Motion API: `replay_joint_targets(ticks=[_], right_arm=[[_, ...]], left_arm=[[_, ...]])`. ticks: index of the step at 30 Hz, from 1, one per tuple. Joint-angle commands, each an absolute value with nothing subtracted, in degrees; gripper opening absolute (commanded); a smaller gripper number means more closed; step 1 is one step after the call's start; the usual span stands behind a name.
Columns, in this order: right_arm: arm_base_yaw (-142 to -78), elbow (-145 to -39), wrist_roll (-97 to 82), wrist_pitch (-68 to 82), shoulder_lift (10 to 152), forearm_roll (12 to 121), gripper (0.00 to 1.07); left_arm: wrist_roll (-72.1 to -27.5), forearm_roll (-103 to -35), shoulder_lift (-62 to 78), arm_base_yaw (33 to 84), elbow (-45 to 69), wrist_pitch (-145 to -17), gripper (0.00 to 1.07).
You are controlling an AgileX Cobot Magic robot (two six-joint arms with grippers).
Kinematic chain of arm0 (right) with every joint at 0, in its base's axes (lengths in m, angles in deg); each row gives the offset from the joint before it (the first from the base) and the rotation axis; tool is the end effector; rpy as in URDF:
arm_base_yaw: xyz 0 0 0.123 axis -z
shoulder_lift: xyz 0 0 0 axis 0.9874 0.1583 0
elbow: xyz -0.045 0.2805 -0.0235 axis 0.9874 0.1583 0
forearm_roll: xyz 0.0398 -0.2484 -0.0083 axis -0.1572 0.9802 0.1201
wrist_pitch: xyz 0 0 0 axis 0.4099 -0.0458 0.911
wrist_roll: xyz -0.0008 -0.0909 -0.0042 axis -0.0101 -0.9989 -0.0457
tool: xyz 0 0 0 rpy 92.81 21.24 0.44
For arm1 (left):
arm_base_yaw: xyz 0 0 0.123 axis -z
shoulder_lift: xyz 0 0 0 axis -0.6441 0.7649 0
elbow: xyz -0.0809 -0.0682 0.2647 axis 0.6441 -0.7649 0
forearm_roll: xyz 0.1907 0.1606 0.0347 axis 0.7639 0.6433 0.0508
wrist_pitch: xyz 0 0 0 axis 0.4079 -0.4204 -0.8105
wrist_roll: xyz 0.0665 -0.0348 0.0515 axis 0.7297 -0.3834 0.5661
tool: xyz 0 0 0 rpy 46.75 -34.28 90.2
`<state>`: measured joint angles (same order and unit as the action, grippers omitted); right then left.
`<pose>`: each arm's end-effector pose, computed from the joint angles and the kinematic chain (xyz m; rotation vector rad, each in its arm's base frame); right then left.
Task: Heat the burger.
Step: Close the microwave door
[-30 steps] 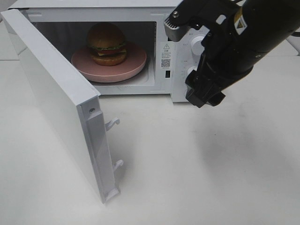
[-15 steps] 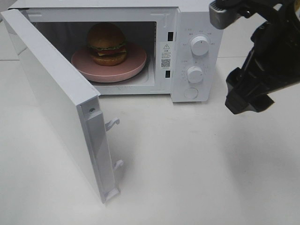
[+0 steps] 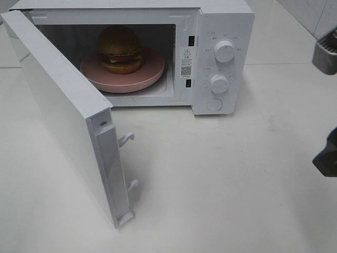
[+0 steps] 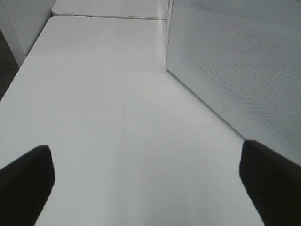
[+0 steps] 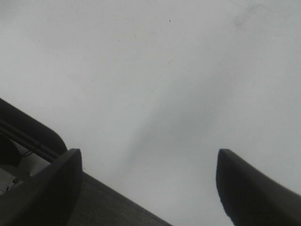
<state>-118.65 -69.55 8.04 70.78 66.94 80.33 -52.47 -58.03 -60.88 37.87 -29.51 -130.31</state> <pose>0.1365 0.0819 0.2984 -0.7042 2.5471 -0.0377 -0.0060 -0.0055 0.2791 -0.0161 2.0209 -0.0414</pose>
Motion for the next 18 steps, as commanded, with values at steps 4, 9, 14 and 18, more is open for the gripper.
replay_joint_targets(ticks=[4,9,14,18], right_arm=[[-118.42,-66.69,8.21,74.44,59.43,78.39,0.75],[-118.42,-65.37,8.16,75.36,53.19,77.53,0.75],[-118.42,-65.14,8.16,76.74,48.43,77.81,0.75],[-118.42,-64.85,8.21,77.02,46.14,77.98,0.75]], left_arm=[[-52.36,-58.26,-61.85,38.21,-29.69,-129.56,1.00],[-52.36,-58.26,-61.85,38.21,-29.69,-129.56,1.00],[-52.36,-58.26,-61.85,38.21,-29.69,-129.56,1.00],[-52.36,-58.26,-61.85,38.21,-29.69,-129.56,1.00]])
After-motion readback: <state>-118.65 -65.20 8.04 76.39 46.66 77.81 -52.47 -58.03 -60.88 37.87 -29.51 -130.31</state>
